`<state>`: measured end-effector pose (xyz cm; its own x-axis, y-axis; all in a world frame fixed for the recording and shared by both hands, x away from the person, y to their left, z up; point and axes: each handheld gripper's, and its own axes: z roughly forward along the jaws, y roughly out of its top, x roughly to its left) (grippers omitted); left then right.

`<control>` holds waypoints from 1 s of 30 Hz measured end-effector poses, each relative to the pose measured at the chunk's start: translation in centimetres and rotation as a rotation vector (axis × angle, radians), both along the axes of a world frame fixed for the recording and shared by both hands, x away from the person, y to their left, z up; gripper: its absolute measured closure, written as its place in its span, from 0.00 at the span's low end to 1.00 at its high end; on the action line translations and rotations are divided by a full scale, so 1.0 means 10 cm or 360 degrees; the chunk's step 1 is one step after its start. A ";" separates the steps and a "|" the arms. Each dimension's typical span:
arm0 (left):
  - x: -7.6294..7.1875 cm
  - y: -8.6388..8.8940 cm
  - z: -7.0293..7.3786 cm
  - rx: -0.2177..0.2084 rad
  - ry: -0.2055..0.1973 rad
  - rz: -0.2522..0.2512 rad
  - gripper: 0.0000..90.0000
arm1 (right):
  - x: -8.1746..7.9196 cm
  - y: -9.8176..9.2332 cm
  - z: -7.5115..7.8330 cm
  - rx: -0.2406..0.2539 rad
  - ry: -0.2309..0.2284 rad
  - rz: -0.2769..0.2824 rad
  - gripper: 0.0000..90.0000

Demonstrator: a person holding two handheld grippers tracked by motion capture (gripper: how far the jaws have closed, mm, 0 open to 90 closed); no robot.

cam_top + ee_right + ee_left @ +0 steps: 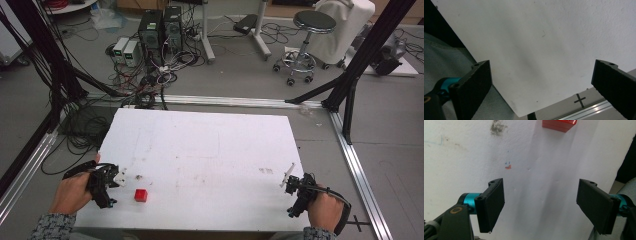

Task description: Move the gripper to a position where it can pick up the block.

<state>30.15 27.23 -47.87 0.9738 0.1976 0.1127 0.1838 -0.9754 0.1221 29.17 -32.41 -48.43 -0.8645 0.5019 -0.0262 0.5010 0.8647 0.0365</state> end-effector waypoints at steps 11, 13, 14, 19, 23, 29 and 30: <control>0.04 -0.20 0.02 0.0042 0.0031 -0.0162 0.25 | 0.01 0.02 0.01 0.0014 0.0003 0.0012 0.03; 0.05 -0.24 0.02 0.0060 0.0040 -0.0190 0.25 | 0.00 0.03 0.01 0.0017 0.0002 0.0010 0.03; 0.04 -0.26 0.02 0.0061 0.0040 -0.0194 0.25 | 0.00 0.03 0.01 0.0020 0.0001 0.0008 0.03; 0.05 -0.35 0.02 0.0085 0.0046 -0.0235 0.25 | 0.00 0.03 0.02 0.0023 -0.0005 0.0007 0.03; 0.07 -0.43 0.01 0.0100 0.0052 -0.0275 0.25 | 0.00 0.03 0.02 0.0023 -0.0007 0.0012 0.03; 0.09 -0.54 -0.04 0.0116 0.0080 -0.0293 0.25 | 0.01 0.04 0.02 0.0023 -0.0007 0.0012 0.03; 0.09 -0.56 -0.05 0.0122 0.0077 -0.0304 0.25 | 0.01 0.04 0.02 0.0023 -0.0008 0.0021 0.03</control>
<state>31.07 21.63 -48.33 0.9973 0.0017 0.0728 -0.0014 -0.9991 0.0418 29.25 -32.00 -48.24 -0.8710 0.4908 -0.0233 0.4892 0.8706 0.0514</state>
